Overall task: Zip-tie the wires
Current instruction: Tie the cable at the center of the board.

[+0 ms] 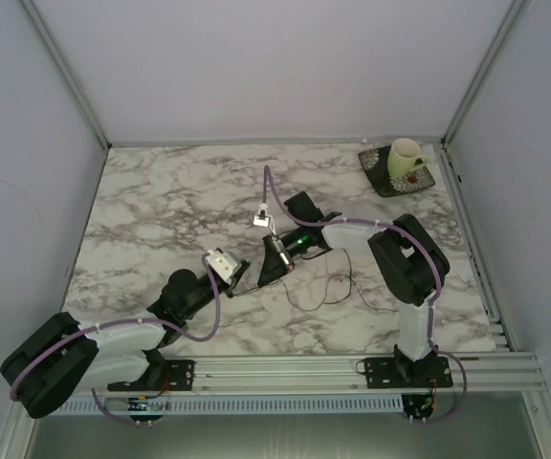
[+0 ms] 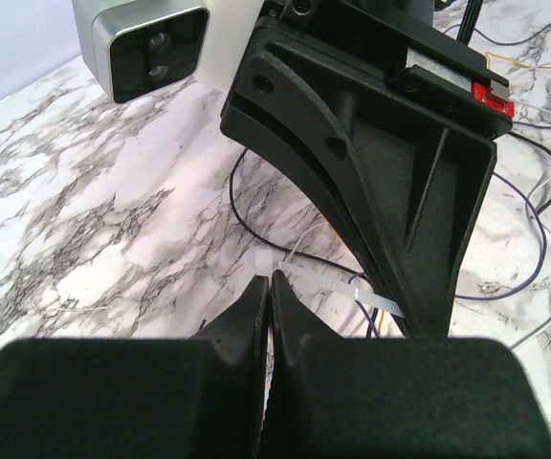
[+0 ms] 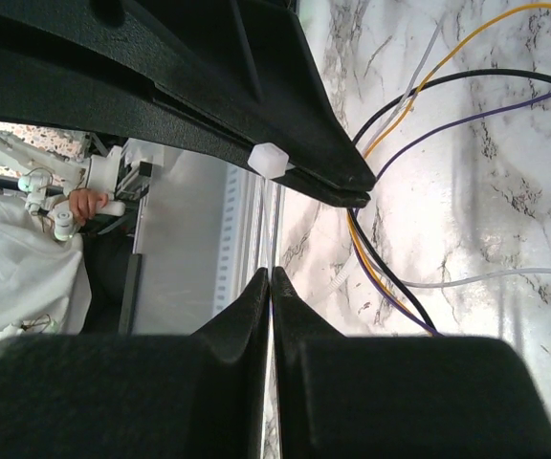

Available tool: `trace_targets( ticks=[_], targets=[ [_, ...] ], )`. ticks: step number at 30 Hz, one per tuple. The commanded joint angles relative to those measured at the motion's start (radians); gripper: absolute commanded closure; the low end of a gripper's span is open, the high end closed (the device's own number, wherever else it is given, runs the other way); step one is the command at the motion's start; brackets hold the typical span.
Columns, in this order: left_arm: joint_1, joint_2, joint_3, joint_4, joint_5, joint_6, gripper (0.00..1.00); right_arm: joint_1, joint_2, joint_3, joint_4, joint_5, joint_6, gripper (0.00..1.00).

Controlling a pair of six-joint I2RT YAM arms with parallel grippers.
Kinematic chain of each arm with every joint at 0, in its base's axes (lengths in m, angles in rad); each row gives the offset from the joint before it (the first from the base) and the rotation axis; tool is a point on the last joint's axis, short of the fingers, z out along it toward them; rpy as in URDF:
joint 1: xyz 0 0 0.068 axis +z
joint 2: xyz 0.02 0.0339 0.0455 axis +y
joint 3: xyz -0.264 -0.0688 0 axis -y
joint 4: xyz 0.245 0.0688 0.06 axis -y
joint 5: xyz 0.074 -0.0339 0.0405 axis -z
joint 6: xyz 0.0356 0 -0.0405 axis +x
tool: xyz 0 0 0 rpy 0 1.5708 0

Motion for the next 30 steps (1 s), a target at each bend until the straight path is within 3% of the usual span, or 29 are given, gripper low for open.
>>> trace_targets(
  ticks=[1,30],
  targets=[
    [-0.010,-0.013,-0.005,0.014,-0.002,0.018,1.00,-0.008,0.020,0.045,-0.014,-0.036,-0.031,1.00],
    [-0.042,-0.012,0.000,-0.030,-0.028,0.048,1.00,-0.030,0.045,0.094,-0.091,-0.029,-0.037,1.00]
  ],
)
